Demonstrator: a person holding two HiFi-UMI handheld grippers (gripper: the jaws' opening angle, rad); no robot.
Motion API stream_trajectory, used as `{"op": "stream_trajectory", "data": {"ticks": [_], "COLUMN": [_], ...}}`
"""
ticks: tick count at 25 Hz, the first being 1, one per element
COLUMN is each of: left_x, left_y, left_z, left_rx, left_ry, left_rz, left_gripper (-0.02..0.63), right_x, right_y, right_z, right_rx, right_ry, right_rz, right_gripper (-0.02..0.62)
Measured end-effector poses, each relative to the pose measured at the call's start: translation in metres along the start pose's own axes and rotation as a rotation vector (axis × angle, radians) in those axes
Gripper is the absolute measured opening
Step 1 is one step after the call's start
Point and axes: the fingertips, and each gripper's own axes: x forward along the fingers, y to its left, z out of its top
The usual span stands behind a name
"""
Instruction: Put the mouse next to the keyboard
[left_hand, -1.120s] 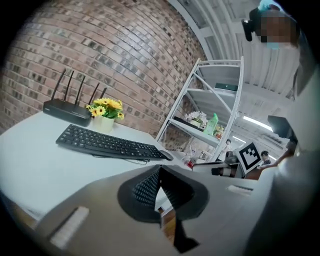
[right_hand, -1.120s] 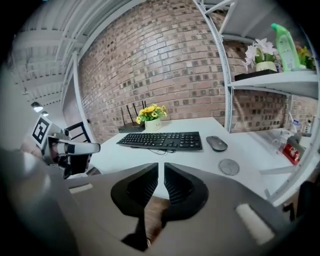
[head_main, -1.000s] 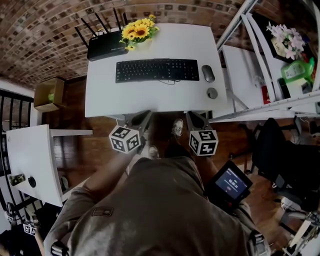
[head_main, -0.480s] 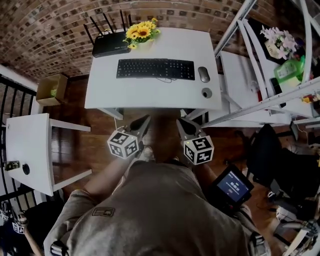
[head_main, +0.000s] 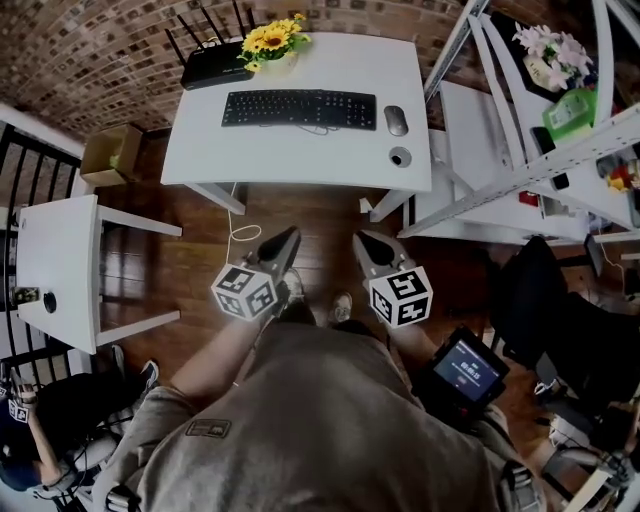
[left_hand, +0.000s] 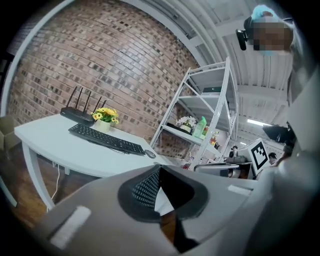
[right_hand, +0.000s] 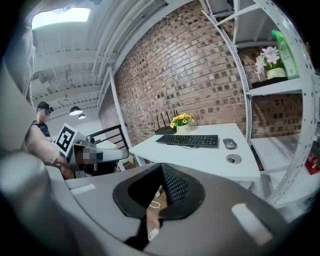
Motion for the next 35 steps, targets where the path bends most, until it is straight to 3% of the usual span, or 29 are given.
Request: {"op": "stream_trajectory", "data": {"ticks": [8,35], "left_x": [-0.005,-0.023], "left_y": [-0.021,-0.026], "left_z": [-0.006,0.008], "left_rx": [0.023,0.068], "left_ry": [0.002,-0.01], "left_rz": [-0.031,-0.085], "left_gripper": [0.0,0.0], "right_x": [-0.019,-0.021], "right_y": [-0.003,0.022], "right_z": [-0.003,0.007], "right_rx": [0.003,-0.031], "right_ry": [-0.017,-0.047], "right_rz": [-0.019,-0.051], "right_gripper": [0.012,0.012]}}
